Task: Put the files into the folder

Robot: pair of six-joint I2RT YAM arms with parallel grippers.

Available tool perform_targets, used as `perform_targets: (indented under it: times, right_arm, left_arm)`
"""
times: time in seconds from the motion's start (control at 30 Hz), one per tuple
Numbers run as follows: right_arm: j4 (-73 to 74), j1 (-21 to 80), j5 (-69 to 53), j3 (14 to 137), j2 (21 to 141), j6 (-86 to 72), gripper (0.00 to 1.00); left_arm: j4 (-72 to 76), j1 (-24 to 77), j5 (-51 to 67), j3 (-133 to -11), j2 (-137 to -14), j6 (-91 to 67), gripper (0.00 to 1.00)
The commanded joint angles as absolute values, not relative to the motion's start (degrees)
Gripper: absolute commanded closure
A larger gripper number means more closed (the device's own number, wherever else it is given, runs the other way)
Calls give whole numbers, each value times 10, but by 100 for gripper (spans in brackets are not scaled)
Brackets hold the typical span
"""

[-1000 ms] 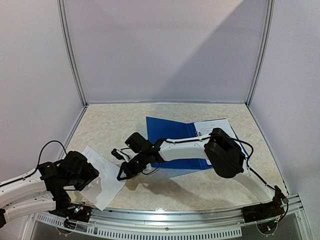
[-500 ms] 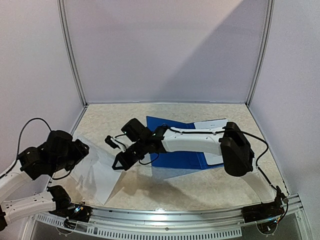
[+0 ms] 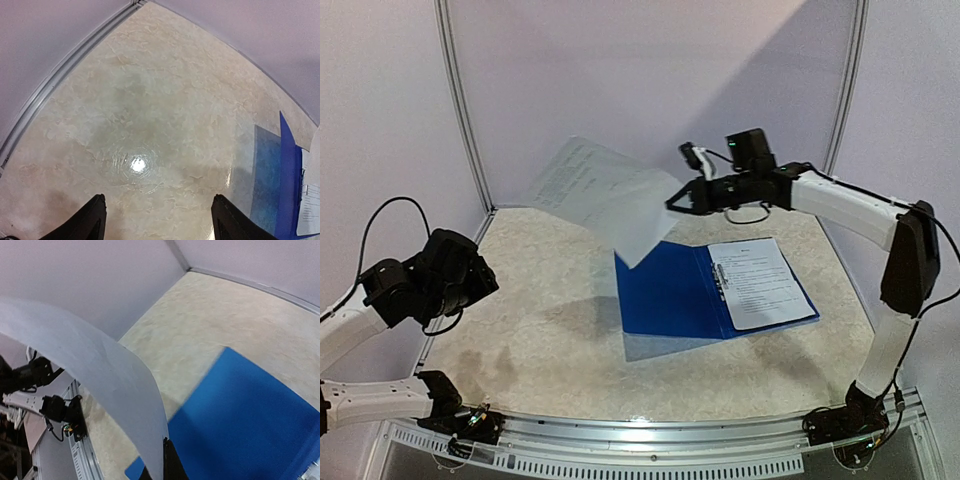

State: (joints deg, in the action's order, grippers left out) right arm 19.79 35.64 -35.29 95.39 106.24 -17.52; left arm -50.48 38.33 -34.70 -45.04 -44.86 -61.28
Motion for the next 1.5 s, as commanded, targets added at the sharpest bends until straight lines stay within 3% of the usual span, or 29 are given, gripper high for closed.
perform_targets:
  times: [0.0, 0.3, 0.5, 0.73, 1.47]
  right_arm:
    - [212, 213, -424, 842, 983, -197, 100]
    - [226, -51, -458, 603, 838, -125, 100]
    - [317, -157, -533, 580, 866, -79, 100]
    - [400, -171, -569, 591, 927, 14, 100]
    - [380, -172, -564, 489, 948, 51, 100]
  left_arm:
    - [-461, 380, -348, -463, -467, -562, 27]
    - [-385, 380, -330, -459, -535, -519, 26]
    - [-362, 380, -319, -449, -548, -507, 26]
    - [-361, 380, -323, -439, -536, -505, 26]
    - [-360, 380, -316, -420, -528, -513, 26]
